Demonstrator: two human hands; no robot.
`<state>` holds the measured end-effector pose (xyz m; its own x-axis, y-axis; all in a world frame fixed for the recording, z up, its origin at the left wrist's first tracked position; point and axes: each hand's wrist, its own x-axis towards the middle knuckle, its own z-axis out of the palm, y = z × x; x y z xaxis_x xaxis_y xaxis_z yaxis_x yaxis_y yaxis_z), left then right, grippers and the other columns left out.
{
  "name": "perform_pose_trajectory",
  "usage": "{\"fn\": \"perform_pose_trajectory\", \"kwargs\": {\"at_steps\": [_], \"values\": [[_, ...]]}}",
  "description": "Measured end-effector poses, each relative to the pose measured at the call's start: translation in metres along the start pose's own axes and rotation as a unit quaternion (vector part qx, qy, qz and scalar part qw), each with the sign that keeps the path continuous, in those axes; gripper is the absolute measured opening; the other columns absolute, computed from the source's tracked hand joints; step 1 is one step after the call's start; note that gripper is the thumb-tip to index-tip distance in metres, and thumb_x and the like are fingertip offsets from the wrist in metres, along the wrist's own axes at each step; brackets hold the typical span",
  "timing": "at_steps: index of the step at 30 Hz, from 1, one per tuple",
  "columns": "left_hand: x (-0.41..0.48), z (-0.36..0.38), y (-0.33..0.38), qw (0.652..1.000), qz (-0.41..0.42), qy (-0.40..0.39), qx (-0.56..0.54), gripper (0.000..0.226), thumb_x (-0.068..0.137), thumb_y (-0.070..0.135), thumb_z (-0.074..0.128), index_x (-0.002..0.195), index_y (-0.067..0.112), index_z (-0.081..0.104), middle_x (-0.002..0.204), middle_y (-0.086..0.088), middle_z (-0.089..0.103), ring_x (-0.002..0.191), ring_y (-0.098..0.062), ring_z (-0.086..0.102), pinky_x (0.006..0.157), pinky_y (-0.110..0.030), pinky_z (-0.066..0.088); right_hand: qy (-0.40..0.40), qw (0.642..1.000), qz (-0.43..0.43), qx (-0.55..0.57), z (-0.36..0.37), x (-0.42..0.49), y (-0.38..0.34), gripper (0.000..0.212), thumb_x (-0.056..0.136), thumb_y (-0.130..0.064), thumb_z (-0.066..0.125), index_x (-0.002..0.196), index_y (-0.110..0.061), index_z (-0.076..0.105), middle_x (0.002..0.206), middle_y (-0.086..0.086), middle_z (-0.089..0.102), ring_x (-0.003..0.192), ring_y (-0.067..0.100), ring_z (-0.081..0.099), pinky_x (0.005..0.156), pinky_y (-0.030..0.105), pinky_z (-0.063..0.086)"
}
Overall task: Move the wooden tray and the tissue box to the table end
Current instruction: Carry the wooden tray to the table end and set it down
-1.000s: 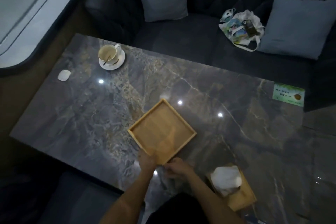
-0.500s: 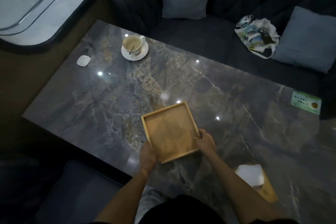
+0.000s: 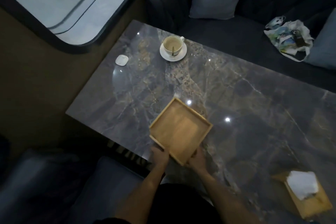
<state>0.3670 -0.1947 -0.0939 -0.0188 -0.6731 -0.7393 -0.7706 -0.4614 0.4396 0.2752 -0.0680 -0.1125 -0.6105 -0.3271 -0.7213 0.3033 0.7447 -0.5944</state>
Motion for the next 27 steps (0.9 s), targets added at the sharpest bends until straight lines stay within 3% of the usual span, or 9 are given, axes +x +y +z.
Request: {"fn": "perform_pose_trajectory", "kwargs": {"at_steps": [2,4,7,10,16,18,21,24,27], "values": [[0.002,-0.002,-0.004,0.999,0.020,-0.026,-0.010,0.076,0.076,0.017,0.068,0.139,0.003,0.029,0.138,-0.024,0.048,0.123,-0.040,0.051,0.102,-0.048,0.045,-0.129,0.991,-0.020,-0.024,0.020,-0.004,-0.002,0.063,0.060,-0.025,0.066,0.119,-0.018,0.044,0.068,-0.016,0.066,0.063,0.000,0.059,0.071,0.031,0.049],[0.003,-0.007,-0.006,0.999,0.032,-0.037,0.004,0.083,0.071,0.020,0.066,0.142,0.005,0.026,0.141,-0.022,0.045,0.126,-0.039,0.048,0.101,-0.047,0.044,-0.161,0.987,0.002,-0.020,0.022,-0.002,-0.005,0.049,0.065,-0.014,0.066,0.109,-0.020,0.045,0.062,-0.012,0.062,0.056,0.001,0.055,0.070,0.038,0.049],[0.004,-0.014,-0.003,0.998,0.050,-0.045,0.008,0.091,0.066,0.033,0.066,0.144,0.008,0.027,0.144,-0.018,0.043,0.129,-0.037,0.046,0.099,-0.042,0.042,-0.055,0.998,0.004,0.031,-0.002,0.017,-0.014,0.068,0.059,-0.026,0.070,0.123,-0.019,0.046,0.088,0.009,0.067,0.070,0.019,0.059,0.070,0.037,0.050],[0.000,-0.015,0.009,1.000,0.007,-0.013,-0.001,0.055,0.087,0.029,0.059,0.135,0.011,0.039,0.138,-0.014,0.049,0.124,-0.034,0.048,0.094,-0.035,0.039,0.006,0.999,-0.027,0.025,-0.040,0.052,-0.021,0.066,0.065,-0.029,0.075,0.126,-0.021,0.051,0.113,0.003,0.067,0.101,0.020,0.064,0.088,0.037,0.052],[0.000,-0.014,0.010,1.000,0.012,-0.010,0.014,0.047,0.093,0.035,0.052,0.133,0.014,0.040,0.137,-0.013,0.051,0.124,-0.033,0.049,0.096,-0.037,0.039,-0.043,0.998,-0.041,-0.022,-0.076,0.077,-0.079,0.049,0.077,-0.002,0.067,0.125,-0.007,0.057,0.115,0.005,0.062,0.103,0.020,0.058,0.069,0.016,0.050],[0.005,-0.018,0.005,0.999,0.025,-0.019,0.038,0.054,0.092,0.038,0.051,0.138,0.014,0.036,0.140,-0.014,0.050,0.126,-0.033,0.049,0.100,-0.040,0.040,-0.060,0.996,-0.027,-0.053,-0.069,0.080,-0.083,0.050,0.069,-0.007,0.070,0.118,-0.004,0.062,0.110,0.011,0.066,0.097,0.023,0.060,0.070,0.022,0.055],[0.016,-0.031,0.011,0.998,0.039,-0.041,0.020,0.055,0.094,0.034,0.050,0.143,0.015,0.033,0.144,-0.009,0.047,0.129,-0.031,0.047,0.103,-0.038,0.039,-0.050,0.996,-0.013,-0.072,-0.055,0.103,-0.068,0.068,0.060,-0.020,0.070,0.126,-0.007,0.057,0.121,0.017,0.065,0.106,0.027,0.061,0.092,0.044,0.053],[0.040,-0.050,0.016,0.995,0.062,-0.065,0.053,0.063,0.082,0.022,0.065,0.139,0.020,0.038,0.135,-0.008,0.056,0.121,-0.029,0.057,0.101,-0.037,0.049,-0.028,0.994,-0.007,-0.105,-0.042,0.083,-0.091,0.062,0.072,-0.010,0.071,0.132,-0.011,0.053,0.122,0.010,0.062,0.111,0.023,0.058,0.098,0.039,0.049],[0.068,-0.073,0.017,0.991,0.084,-0.066,0.075,0.055,0.086,0.036,0.055,0.137,0.023,0.038,0.137,-0.007,0.054,0.123,-0.029,0.055,0.102,-0.040,0.047,-0.021,0.997,0.004,-0.080,-0.021,0.071,-0.110,0.052,0.076,-0.007,0.068,0.127,-0.009,0.058,0.116,0.013,0.065,0.100,0.022,0.060,0.084,0.029,0.054]]}}
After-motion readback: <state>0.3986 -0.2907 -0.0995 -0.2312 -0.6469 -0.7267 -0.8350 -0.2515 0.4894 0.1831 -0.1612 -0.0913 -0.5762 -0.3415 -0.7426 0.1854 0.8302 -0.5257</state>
